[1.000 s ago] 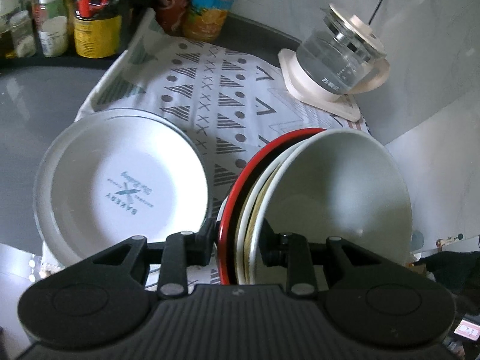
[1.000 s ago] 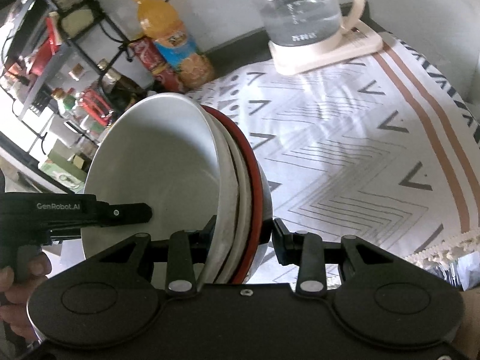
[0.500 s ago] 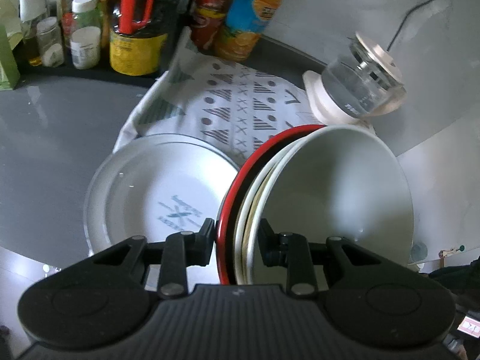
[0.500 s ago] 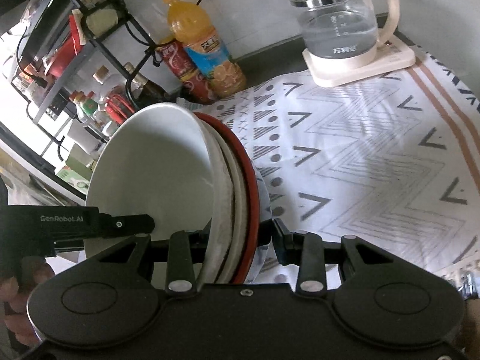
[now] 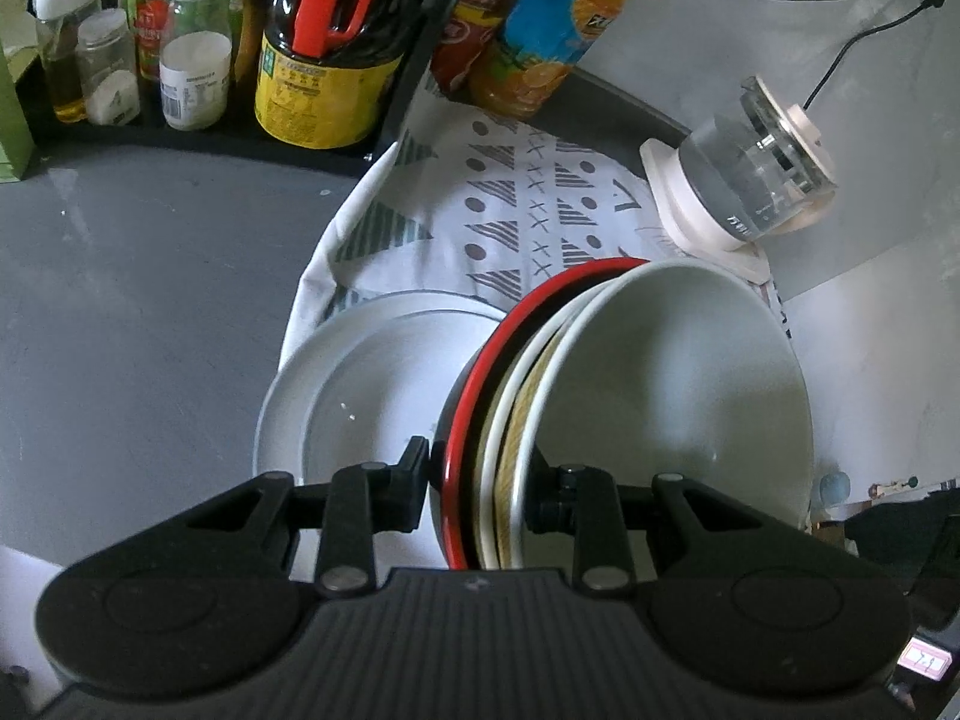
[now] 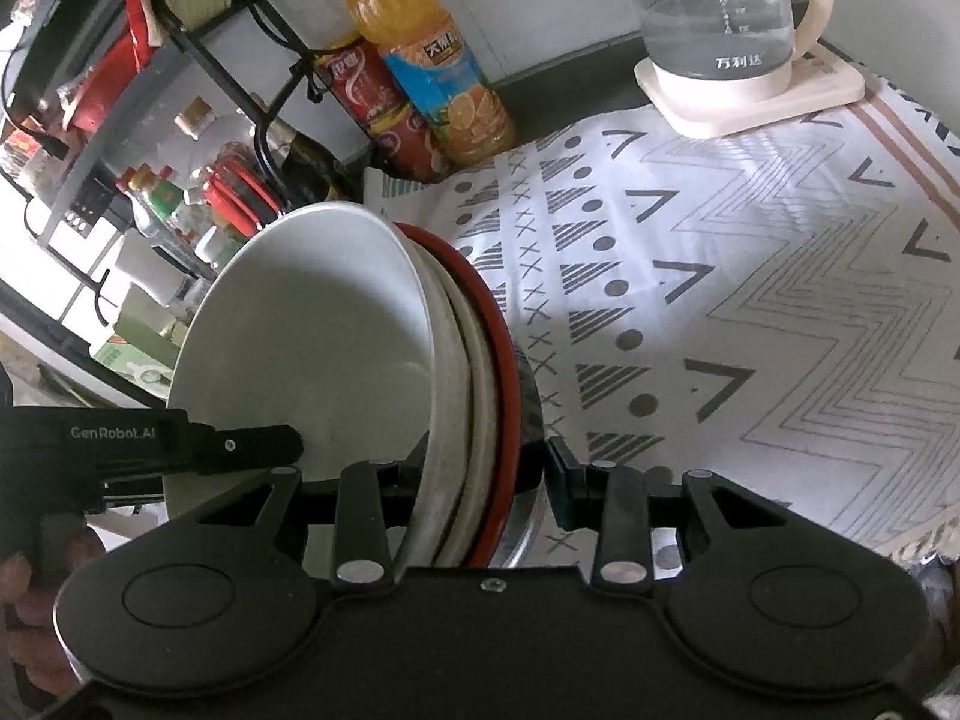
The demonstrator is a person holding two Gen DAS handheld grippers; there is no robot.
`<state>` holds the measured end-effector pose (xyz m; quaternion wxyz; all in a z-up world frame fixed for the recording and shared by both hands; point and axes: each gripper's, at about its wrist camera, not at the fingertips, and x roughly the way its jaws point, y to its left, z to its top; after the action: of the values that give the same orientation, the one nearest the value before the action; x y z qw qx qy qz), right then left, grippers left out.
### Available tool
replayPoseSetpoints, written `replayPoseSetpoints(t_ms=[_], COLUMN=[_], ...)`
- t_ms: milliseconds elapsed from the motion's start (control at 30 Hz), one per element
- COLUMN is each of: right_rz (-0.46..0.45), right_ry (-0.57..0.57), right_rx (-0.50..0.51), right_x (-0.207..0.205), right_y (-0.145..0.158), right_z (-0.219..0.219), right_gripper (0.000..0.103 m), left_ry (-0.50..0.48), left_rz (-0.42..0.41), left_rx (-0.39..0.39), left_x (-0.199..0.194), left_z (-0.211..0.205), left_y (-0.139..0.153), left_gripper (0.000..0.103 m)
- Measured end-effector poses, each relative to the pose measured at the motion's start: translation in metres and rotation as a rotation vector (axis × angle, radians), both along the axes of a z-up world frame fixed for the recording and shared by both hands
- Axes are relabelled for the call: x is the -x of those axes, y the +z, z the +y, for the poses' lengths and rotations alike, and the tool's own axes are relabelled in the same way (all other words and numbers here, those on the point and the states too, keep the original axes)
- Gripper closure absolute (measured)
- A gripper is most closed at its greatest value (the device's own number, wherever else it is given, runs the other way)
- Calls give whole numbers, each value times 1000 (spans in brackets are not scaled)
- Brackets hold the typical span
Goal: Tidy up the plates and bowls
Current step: 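Lift the red bowl stack with both grippers and carry it over the plates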
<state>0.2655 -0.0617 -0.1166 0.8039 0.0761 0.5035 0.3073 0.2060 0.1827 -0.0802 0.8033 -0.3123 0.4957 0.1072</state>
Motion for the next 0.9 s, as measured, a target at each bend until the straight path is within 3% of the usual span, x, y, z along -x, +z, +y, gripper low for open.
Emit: replayPoseSetpoints(t_ms=[667,900], right_rz=[76,76], right_ry=[-113,-147], right_rx=[107,120], right_x=[7,10], right_y=[-30,-34], right_z=[47,52], right_gripper=[67,67], left_ry=[-123,-172], left_rz=[70,54], left_rx=[68,73], left_x=[-18,-18], left_z=[44,47], left_y=[-43,-44], left_gripper=[75,73])
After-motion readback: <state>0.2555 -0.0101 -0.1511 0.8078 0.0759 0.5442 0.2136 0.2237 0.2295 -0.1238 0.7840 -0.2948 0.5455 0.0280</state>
